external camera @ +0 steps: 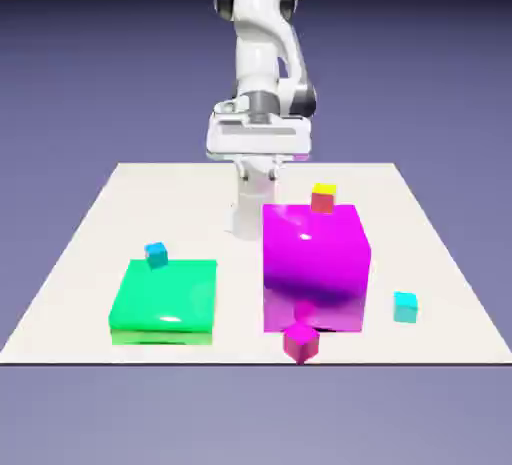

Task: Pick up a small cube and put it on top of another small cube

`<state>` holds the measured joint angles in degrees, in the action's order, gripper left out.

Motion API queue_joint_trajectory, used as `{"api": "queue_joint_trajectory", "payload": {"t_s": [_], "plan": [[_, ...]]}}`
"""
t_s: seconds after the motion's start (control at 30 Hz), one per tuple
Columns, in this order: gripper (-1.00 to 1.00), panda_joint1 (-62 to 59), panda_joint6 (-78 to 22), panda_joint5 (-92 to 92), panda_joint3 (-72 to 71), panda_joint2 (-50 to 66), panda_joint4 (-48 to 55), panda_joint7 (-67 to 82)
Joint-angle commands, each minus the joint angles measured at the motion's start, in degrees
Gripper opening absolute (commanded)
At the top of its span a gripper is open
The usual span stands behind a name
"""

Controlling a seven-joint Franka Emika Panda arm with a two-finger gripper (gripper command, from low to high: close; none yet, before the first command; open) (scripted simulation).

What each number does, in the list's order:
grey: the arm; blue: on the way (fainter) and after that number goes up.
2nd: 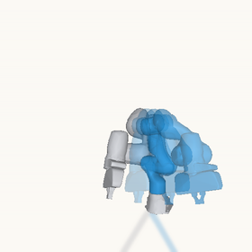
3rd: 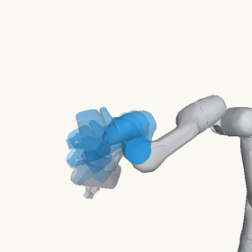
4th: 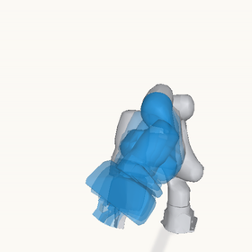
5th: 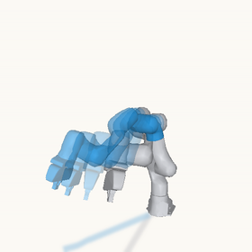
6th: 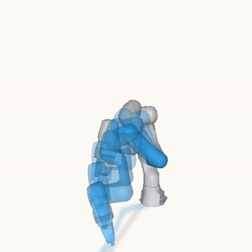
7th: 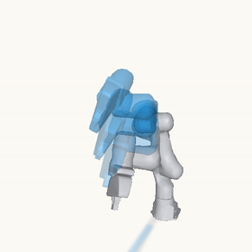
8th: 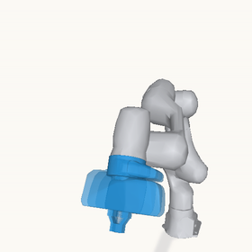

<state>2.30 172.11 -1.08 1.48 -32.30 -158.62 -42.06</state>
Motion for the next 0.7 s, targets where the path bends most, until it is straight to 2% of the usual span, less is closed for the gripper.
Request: {"api": "queue_joint_trajectory", "payload": {"t_s": [0.0,0.43,0.67], "plan": [[0.00,1.9,-1.2,-0.4,0.2,2.1,1.8,-1.4],[0.00,27.0,-16.9,-6.0,2.8,29.1,25.1,-19.3],[0.00,35.7,-20.2,-5.0,-0.1,43.6,29.6,-33.6]]}}
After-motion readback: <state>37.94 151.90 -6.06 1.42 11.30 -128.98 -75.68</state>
